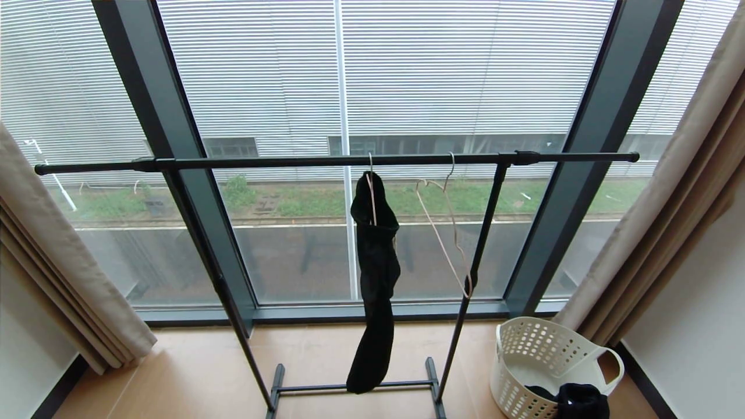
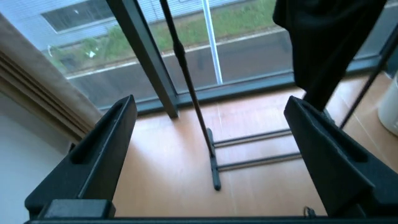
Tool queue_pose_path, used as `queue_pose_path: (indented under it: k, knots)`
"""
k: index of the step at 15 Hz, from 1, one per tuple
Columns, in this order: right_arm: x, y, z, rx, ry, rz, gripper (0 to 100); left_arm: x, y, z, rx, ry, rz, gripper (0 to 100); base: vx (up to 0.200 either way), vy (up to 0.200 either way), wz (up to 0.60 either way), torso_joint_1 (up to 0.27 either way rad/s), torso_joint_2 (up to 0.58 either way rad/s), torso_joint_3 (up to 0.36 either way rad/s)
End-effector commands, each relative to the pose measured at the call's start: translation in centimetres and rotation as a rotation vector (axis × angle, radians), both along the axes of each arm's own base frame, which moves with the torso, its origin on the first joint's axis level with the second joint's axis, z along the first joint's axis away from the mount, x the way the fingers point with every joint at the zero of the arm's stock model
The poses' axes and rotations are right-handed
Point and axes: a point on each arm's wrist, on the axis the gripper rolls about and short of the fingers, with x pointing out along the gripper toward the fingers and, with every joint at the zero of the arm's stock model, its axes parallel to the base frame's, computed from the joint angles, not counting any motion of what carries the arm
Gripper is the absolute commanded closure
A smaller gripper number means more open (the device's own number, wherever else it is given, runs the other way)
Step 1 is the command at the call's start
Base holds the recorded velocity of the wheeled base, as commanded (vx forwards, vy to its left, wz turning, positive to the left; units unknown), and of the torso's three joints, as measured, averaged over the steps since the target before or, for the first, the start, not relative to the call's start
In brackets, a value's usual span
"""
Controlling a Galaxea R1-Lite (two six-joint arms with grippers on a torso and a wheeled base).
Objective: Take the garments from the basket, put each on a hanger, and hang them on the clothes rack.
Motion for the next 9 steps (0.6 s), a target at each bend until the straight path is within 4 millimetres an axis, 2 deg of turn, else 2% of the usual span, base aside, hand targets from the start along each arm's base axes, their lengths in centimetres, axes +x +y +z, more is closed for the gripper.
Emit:
queue_pose_path:
  k: [1, 6, 9]
  knots:
    - [-0.4, -0.1, 0.1, 0.008, -0.048, -0.004, 0, -0.4, 0.1, 0.0, -0.013, -0.056, 0.007, 0, 0.0, 0.0, 0.0, 0.0, 0.0, 0.0]
    - [-1.1, -0.2, 0.1, 0.019, -0.132, -0.069, 0, -0.5, 0.0, 0.0, 0.031, -0.055, 0.052, 0, 0.0, 0.0, 0.0, 0.0, 0.0, 0.0]
    - [-1.5, -0.2, 0.1, 0.024, -0.189, -0.109, 0, -0.7, -0.2, -0.1, 0.039, -0.07, 0.17, 0, 0.0, 0.0, 0.0, 0.0, 0.0, 0.0]
